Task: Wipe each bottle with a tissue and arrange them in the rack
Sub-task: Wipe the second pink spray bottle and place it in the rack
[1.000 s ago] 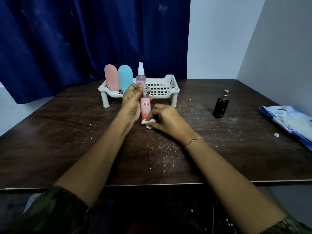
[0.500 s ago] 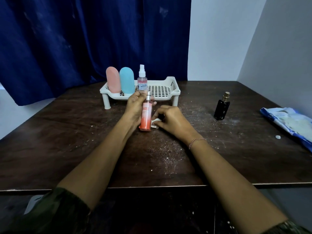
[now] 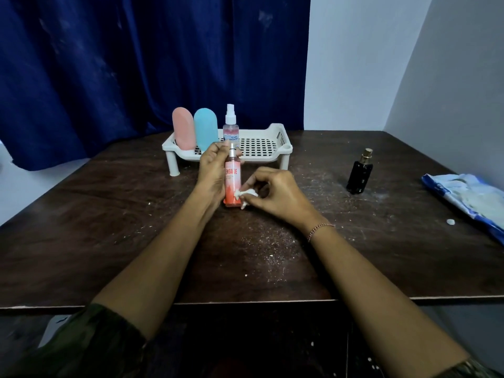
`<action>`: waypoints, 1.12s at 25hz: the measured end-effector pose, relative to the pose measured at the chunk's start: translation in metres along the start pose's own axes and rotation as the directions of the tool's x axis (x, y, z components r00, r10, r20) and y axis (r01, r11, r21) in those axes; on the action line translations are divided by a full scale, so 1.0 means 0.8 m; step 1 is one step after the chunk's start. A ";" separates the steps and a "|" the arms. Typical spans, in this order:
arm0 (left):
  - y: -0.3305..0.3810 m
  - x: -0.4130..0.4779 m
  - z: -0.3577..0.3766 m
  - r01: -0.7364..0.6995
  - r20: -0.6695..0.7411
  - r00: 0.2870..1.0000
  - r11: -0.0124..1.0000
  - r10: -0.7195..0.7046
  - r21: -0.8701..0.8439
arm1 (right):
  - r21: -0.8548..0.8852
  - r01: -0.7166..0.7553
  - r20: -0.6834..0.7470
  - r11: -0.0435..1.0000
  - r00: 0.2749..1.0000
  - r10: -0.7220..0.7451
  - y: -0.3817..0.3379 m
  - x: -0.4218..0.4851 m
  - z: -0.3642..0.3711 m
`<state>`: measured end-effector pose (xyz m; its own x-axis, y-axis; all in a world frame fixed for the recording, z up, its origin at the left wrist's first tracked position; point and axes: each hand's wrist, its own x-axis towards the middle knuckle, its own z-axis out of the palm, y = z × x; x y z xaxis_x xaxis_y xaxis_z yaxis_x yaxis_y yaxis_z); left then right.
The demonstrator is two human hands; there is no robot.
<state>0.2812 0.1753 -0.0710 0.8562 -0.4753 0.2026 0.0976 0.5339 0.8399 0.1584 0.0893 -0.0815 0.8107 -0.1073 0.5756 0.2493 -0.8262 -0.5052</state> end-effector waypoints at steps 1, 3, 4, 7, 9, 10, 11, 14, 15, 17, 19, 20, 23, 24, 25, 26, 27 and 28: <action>0.001 0.000 -0.001 0.005 -0.010 1.000 1.000 -0.005 -0.008 | 0.003 0.028 0.013 1.000 1.000 -0.028 -0.002 -0.001 0.003; 0.002 0.001 -0.003 0.022 -0.025 0.999 0.999 -0.022 -0.028 | -0.001 0.084 0.028 0.997 0.996 -0.084 -0.005 -0.002 0.008; 0.002 0.002 -0.003 0.031 -0.024 0.999 0.999 -0.032 -0.035 | -0.001 0.102 0.037 0.995 0.994 -0.102 -0.006 -0.002 0.009; 0.004 -0.001 0.000 0.089 0.059 0.994 0.996 -0.087 -0.026 | -0.022 0.122 0.018 0.992 0.992 -0.121 -0.006 0.000 0.010; 0.005 -0.006 0.005 0.129 0.164 0.978 0.992 -0.127 -0.006 | -0.041 0.098 -0.087 0.994 0.991 -0.101 -0.003 0.002 0.007; 0.005 -0.009 0.007 0.148 0.205 0.968 0.989 -0.144 -0.002 | -0.037 0.076 -0.158 0.996 0.984 -0.081 -0.002 0.003 0.005; 0.004 -0.011 0.009 0.162 0.234 0.959 0.987 -0.157 -0.001 | -0.026 0.056 -0.230 0.998 0.971 -0.060 -0.001 0.004 0.002; 0.002 -0.013 0.013 0.157 0.270 0.951 0.988 -0.152 0.003 | -0.007 0.026 -0.383 1.000 0.923 -0.027 -0.002 0.005 -0.002; 0.001 -0.013 0.013 0.144 0.272 0.952 0.990 -0.140 0.005 | -0.007 0.022 -0.400 1.000 0.916 -0.023 -0.002 0.005 -0.002; -0.001 -0.014 0.014 0.120 0.273 0.955 0.993 -0.119 0.011 | -0.007 0.020 -0.395 1.000 0.918 -0.021 -0.003 0.005 -0.001; 0.000 -0.016 0.015 0.106 0.264 0.959 0.994 -0.107 0.017 | -0.006 0.018 -0.386 1.000 0.922 -0.019 -0.001 0.005 0.001; 0.000 -0.016 0.015 0.093 0.253 0.963 0.995 -0.097 0.027 | -0.004 0.010 -0.382 1.000 0.924 -0.011 0.000 0.006 0.002; 0.000 -0.016 0.016 0.069 0.208 0.975 0.997 -0.074 0.028 | 0.016 -0.016 -0.355 1.000 0.935 0.020 0.003 0.008 0.004; 0.000 -0.016 0.016 0.061 0.196 0.978 0.998 -0.066 0.033 | 0.033 -0.017 -0.353 0.999 0.935 0.028 0.003 0.008 0.004; 0.000 -0.016 0.015 0.054 0.183 0.981 0.997 -0.062 0.049 | 0.069 -0.014 -0.357 0.997 0.933 0.038 0.003 0.007 0.003; 0.000 -0.015 0.013 0.051 0.169 0.984 0.996 -0.061 0.067 | 0.116 -0.008 -0.358 0.993 0.932 0.049 0.002 0.006 0.003; 0.001 -0.014 0.010 0.051 0.149 0.987 0.995 -0.063 0.084 | 0.152 0.001 -0.346 0.988 0.937 0.052 0.001 0.004 0.002; 0.003 -0.013 0.008 0.054 0.128 0.990 0.994 -0.066 0.094 | 0.166 0.008 -0.312 0.986 0.949 0.045 0.000 0.003 0.003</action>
<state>0.2694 0.1774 -0.0678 0.7761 -0.5948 0.2095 0.0955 0.4393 0.8933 0.1613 0.0904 -0.0818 0.6151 -0.3116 0.7243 0.3405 -0.7236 -0.6005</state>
